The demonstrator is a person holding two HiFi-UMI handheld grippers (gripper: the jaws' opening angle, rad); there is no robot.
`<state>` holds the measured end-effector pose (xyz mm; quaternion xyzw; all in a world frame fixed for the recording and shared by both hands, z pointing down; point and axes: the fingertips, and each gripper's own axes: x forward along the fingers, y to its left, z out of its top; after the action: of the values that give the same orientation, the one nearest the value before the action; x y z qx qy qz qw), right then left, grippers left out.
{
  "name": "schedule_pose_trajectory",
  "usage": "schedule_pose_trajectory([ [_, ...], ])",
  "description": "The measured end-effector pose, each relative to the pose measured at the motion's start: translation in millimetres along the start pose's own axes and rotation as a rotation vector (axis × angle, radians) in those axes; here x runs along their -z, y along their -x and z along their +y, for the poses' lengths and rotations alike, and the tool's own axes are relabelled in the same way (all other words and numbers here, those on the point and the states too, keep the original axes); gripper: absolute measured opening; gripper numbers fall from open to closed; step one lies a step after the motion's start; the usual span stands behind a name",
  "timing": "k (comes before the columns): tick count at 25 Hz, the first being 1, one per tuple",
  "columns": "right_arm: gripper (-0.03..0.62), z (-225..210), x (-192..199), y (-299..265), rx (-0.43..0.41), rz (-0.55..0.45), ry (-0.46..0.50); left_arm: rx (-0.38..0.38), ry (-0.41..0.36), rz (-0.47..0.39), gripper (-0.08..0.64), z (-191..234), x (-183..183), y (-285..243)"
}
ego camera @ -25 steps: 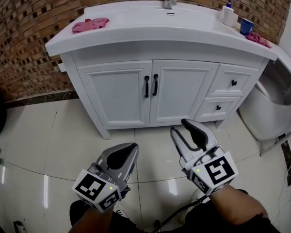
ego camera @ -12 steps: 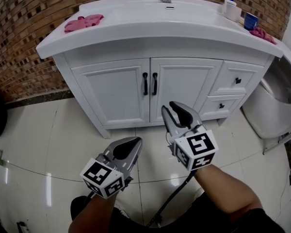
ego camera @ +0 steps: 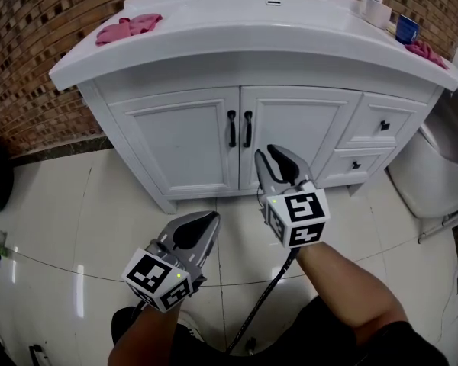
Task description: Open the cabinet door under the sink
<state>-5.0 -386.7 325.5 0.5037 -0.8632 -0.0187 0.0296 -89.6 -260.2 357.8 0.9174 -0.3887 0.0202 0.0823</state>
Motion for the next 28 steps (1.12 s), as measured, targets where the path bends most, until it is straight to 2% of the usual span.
schedule_pose_trajectory([
  [7,0.097,-10.1,13.0,-39.4,-0.015,0.03,-0.021,-0.014,0.027,-0.002,0.003,19.7,0.9,-5.5],
  [11,0.102,-17.4,18.7,-61.5,0.005,0.039,-0.038,-0.02,0.025,0.007,0.005,24.0,3.9,-4.9],
  [15,0.109,-9.8,27.1,-74.3,-0.026,0.056,-0.043,-0.032,0.035,0.014,0.005,28.3,6.6,-0.7],
  [20,0.107,-10.4,25.6,-80.6,-0.004,0.031,-0.041,-0.041,0.056,0.012,0.005,32.0,5.6,6.3],
  [28,0.049,-10.1,24.6,-80.8,-0.008,0.038,-0.049,-0.04,0.047,0.014,0.005,30.6,4.2,7.5],
])
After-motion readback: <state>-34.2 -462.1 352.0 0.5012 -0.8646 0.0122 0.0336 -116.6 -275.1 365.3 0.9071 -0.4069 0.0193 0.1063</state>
